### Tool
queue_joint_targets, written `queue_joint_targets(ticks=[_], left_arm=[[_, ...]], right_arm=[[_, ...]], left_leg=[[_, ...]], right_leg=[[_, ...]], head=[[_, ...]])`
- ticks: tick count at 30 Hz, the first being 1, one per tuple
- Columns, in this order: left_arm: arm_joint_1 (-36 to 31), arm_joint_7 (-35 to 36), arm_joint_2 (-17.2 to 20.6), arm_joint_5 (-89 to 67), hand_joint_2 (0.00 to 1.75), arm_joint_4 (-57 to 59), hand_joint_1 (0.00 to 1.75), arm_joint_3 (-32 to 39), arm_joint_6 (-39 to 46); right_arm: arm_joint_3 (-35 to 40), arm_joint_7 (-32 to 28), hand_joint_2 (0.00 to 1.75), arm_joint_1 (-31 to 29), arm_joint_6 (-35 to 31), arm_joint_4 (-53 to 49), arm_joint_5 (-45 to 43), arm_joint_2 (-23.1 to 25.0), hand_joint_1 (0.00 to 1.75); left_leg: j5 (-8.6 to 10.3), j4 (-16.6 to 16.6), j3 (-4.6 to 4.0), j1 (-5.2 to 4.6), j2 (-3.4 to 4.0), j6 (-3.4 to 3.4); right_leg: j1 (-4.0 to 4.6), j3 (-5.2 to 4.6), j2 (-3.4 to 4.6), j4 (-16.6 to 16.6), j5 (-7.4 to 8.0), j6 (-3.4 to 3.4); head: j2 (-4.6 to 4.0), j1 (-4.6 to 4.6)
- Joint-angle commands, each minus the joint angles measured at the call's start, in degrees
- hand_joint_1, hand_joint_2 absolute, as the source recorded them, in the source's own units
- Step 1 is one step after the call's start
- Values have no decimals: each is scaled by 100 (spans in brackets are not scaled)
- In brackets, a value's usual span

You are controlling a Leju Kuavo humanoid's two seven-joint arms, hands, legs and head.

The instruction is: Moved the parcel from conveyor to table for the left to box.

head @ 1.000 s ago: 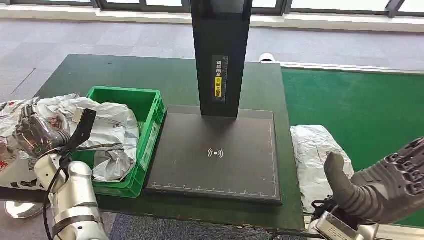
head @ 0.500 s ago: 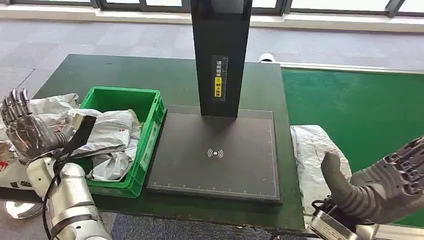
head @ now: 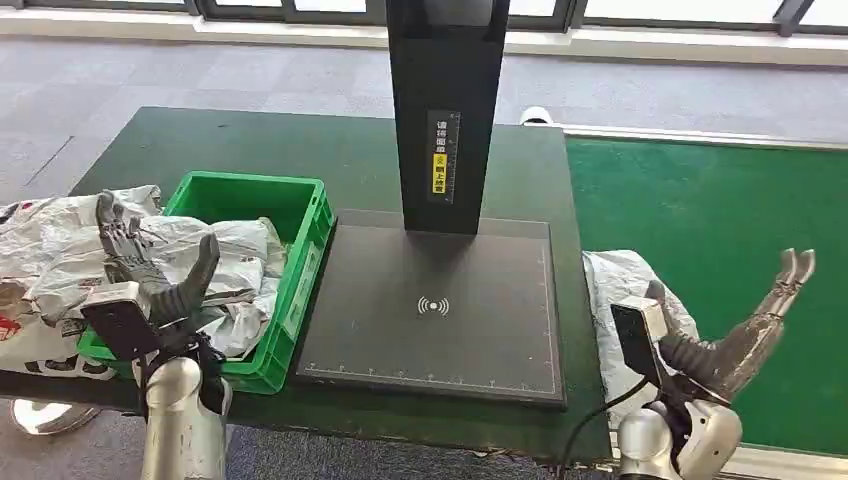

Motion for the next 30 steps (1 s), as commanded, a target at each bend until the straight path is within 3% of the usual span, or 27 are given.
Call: queue_joint_targets(ticks=[1,7,19,23,30], left_arm=[[429,19,234,239,175,-202,0,-799,-415],[589,19,203,180,175,-237,0,-861,-617],[577,19,227,137,175,-229,0,-945,-629],[518,19,262,68,175,-171,0,-1054,-630],[574,19,300,106,175,-222,0,-1024,-568]], right_arm=[[-1301,69,175,-578,-9,1544,99,127,0],[-1696,18,175,-828,-9,2392,163,57,0],[-1679,227,175,-979,-9,2950,297,-55,0],[-1430,1272,175,-1307,142,4412,696,-565,0],[-1248,1712,175,-1560,302,5229,892,-782,0]], left_leg=[[4,-17,12,2,2,0],[3,-19,14,1,5,1],[7,-21,10,3,11,-1],[6,-20,13,10,13,0],[5,-14,7,5,14,0]], right_leg=[[3,11,1,-18,4,-1],[7,10,4,-19,2,-4],[9,6,10,-21,5,-3],[14,11,13,-27,9,-2],[7,2,14,-16,5,-3]], head=[[0,0],[0,0],[0,0],[0,0],[0,0]])
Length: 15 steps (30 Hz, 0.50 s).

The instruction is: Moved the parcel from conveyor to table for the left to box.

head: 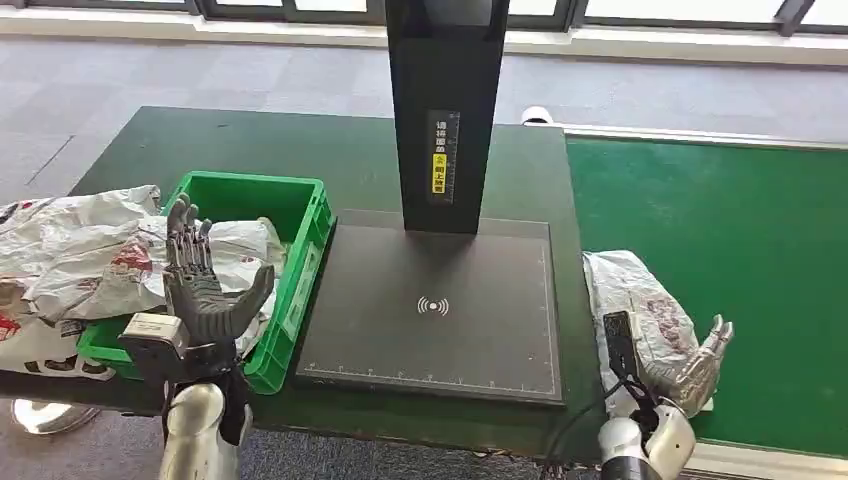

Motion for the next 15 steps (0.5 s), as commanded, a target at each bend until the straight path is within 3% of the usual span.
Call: queue_joint_targets(ticks=[1,7,8,9,15], left_arm=[[-11,20,186,40,175,133,0,-107,50],[17,20,192,44,175,94,0,-104,52],[17,20,192,44,175,94,0,-104,52],[20,20,195,35,175,78,0,-95,50],[62,20,189,0,175,24,0,-78,47]], right_arm=[[93,393,175,-602,186,1895,194,-571,0],[135,507,175,-643,278,2017,252,-611,0],[135,507,175,-643,278,2017,252,-611,96],[201,625,175,-675,419,2130,322,-651,175],[256,658,175,-671,403,2192,316,-652,175]], left_leg=[[6,-21,14,4,14,4],[1,-5,5,1,3,1],[2,-10,8,1,6,2],[5,-19,11,0,9,3],[5,-13,7,1,7,4]], right_leg=[[5,14,13,-28,14,2],[4,5,3,-9,3,1],[3,7,5,-13,5,1],[3,9,7,-21,10,2],[5,7,5,-17,9,2]], head=[[0,0],[0,0],[0,0],[0,0],[0,0]])
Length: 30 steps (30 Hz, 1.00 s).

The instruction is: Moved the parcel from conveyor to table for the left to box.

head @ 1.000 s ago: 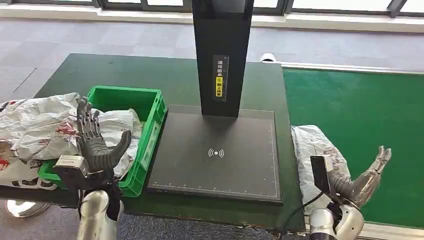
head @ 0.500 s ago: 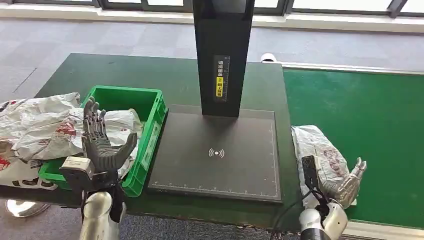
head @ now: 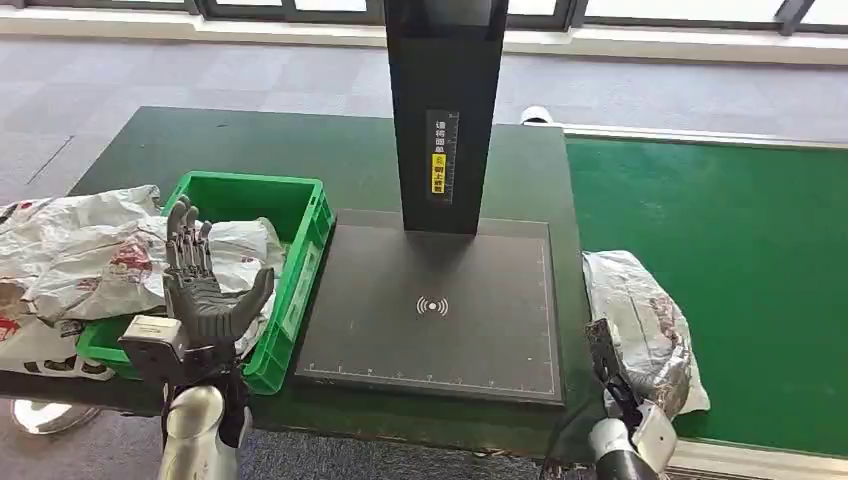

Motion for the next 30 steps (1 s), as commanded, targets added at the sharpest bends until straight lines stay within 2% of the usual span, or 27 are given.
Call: queue_joint_targets(ticks=[1,8,14,17,18,20,23,24,25,26,27,28,30], left_arm=[[16,20,153,-21,175,40,0,-51,19],[16,20,142,-25,175,104,0,1,28],[47,20,135,-66,175,101,0,-1,75],[112,20,130,-69,175,27,0,-4,120],[146,20,126,-65,175,-9,0,-8,135],[165,20,130,-59,175,-24,0,-31,151],[125,20,130,-51,175,27,0,-51,163],[125,20,130,-51,175,27,0,-51,163],[79,20,136,-47,175,89,0,-80,171],[37,20,130,-55,175,142,0,-93,181],[-14,20,135,-84,175,219,0,-122,203],[-47,20,129,-93,175,255,0,-136,221],[-47,20,129,-93,175,255,0,-136,221]], right_arm=[[239,71,175,-245,55,729,4,-277,175],[262,49,175,-227,22,679,-26,-277,175],[325,-141,175,-90,-288,274,-172,-193,175],[293,-699,175,234,-468,-821,-476,39,175],[-29,-1475,175,493,-468,-1914,-700,394,175],[-262,-2104,175,637,-468,-2652,-922,715,175],[-199,-2659,175,810,-468,-3418,-1735,715,175],[-199,-2659,175,810,-468,-3418,-1735,715,175],[-281,-3262,175,908,-468,-4050,-2510,715,175],[-260,-3416,175,998,-468,-4283,-2711,715,175],[-266,-3739,175,1075,-468,-4633,-3121,715,175],[-229,-3738,175,1133,-468,-4779,-3162,715,175],[-229,-3738,175,1133,-468,-4779,-3162,715,175]], left_leg=[[2,-6,5,0,5,3],[1,-6,8,-1,0,2],[5,-18,13,3,-2,2],[5,-18,11,1,-4,3],[7,-22,12,0,-4,3],[8,-25,12,1,-6,3],[-2,-7,-6,-6,-10,-1],[-1,-8,-7,-6,-19,1],[-1,-12,-5,-6,-25,1],[0,0,-31,-7,-35,1],[-2,-15,-10,-3,-30,2],[2,1,-33,-8,-49,2],[0,-5,-21,-6,-40,4]], right_leg=[[1,5,3,-9,4,1],[-2,9,-1,-8,2,1],[3,17,-4,-24,7,1],[1,14,-6,-22,5,1],[0,14,-6,-24,6,1],[0,15,-8,-28,7,1],[-8,-7,-12,2,-6,-3],[-9,-4,-20,-2,-5,-1],[-10,-2,-27,-6,-7,-2],[-10,-25,-36,4,-8,0],[-5,-3,-32,-16,-6,-1],[-11,-22,-49,4,-11,2],[-9,-14,-41,-4,-9,2]], head=[[0,0],[0,0],[0,0],[0,0],[0,0],[0,0],[0,0],[0,0],[0,0],[0,0],[0,0],[0,0],[0,0]])
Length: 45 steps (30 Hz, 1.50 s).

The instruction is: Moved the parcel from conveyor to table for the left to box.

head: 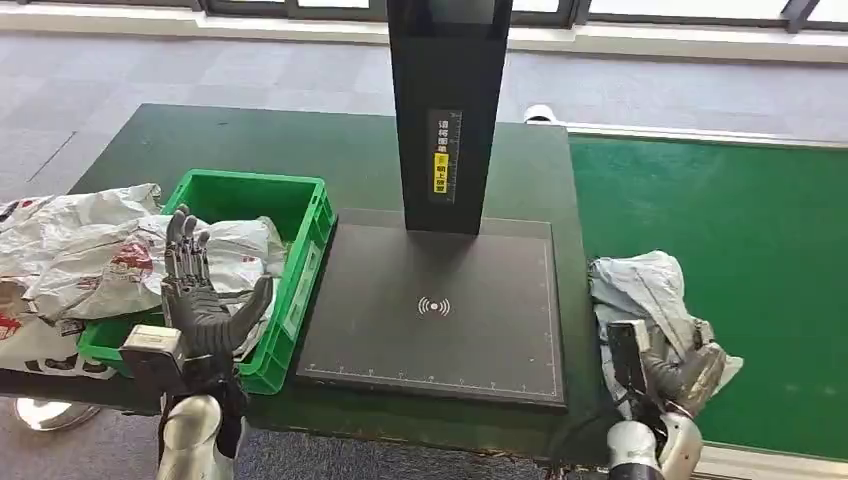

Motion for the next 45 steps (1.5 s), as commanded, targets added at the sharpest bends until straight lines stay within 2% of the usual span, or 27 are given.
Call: queue_joint_targets(ticks=[1,8,11,15,16,17,18,21,22,23,24,26,28,35,37,45], left_arm=[[-242,19,109,-36,175,360,0,-136,66],[-328,19,188,54,175,423,0,-200,148],[-331,19,185,58,175,416,0,-199,155],[-310,19,193,73,175,380,0,-208,167],[-304,19,325,218,175,389,0,-391,338],[-413,19,341,226,175,492,0,-330,294],[-278,19,290,176,175,303,0,-299,269],[-306,19,279,163,175,298,0,-258,201],[-324,19,269,156,175,316,0,-260,188],[-324,19,269,156,175,316,0,-260,188],[-408,19,247,123,175,408,0,-284,197],[-432,19,244,122,175,439,0,-300,218],[-405,19,252,28,175,431,0,-331,481],[-367,19,267,86,175,382,0,-350,474],[-393,19,285,75,175,416,0,-363,467],[-418,19,287,68,175,441,0,-359,452]], right_arm=[[-319,-601,175,326,8,-2102,-796,243,175],[408,-686,175,857,8,-3676,-1360,243,175],[474,-686,175,899,8,-3700,-1366,243,175],[931,-686,175,1054,8,-3797,-1411,243,175],[1605,-686,175,1211,8,-3656,-1338,243,175],[1709,-686,175,1167,8,-3542,-1329,243,175],[3149,-416,175,1006,353,-1782,-682,243,175],[3762,-147,175,304,234,-79,-565,235,175],[3834,-134,175,195,184,198,-600,238,175],[3834,-134,175,195,184,198,-600,238,175],[3959,-225,175,-21,103,817,-757,224,175],[3981,-233,175,-103,57,1071,-765,204,175],[3944,-365,175,-228,8,1407,-906,181,175],[3972,-322,175,-328,169,1587,-985,107,175],[4002,21,175,-557,349,2123,-857,52,175],[4003,135,175,-643,462,2314,-830,46,175]], left_leg=[[0,-2,3,-6,-6,4],[2,-2,-1,-9,5,5],[-2,-2,6,-8,20,4],[0,-8,15,-3,21,4],[0,-6,12,-10,23,4],[0,-9,15,-6,25,4],[0,-17,23,-3,34,2],[1,-44,51,9,139,-3],[-13,-29,13,12,120,-3],[-4,-39,4,14,137,-10],[-11,-23,-4,9,107,-19],[6,-40,44,9,93,-24],[19,-27,33,13,54,-24],[21,-27,27,8,43,-26],[24,-29,22,11,41,-24],[24,-22,16,8,31,-27]], right_leg=[[-6,4,-7,0,-3,3],[-11,-4,1,2,-1,2],[-6,0,17,-1,2,1],[1,9,16,-10,4,0],[-5,4,22,-3,2,1],[-2,7,24,-8,4,1],[1,12,33,-16,9,-1],[13,17,136,-39,43,-6],[18,36,118,-18,25,-5],[20,25,134,-26,38,-9],[16,17,100,-7,15,-11],[15,10,83,-22,23,-20],[20,14,49,-15,22,-21],[20,11,45,-7,18,-18],[23,11,44,-13,22,-17],[18,5,34,-3,20,-21]], head=[[0,0],[0,0],[0,0],[0,0],[0,0],[0,0],[0,0],[0,0],[0,2],[0,0],[0,0],[0,0],[0,0],[0,0],[0,0],[0,0]])
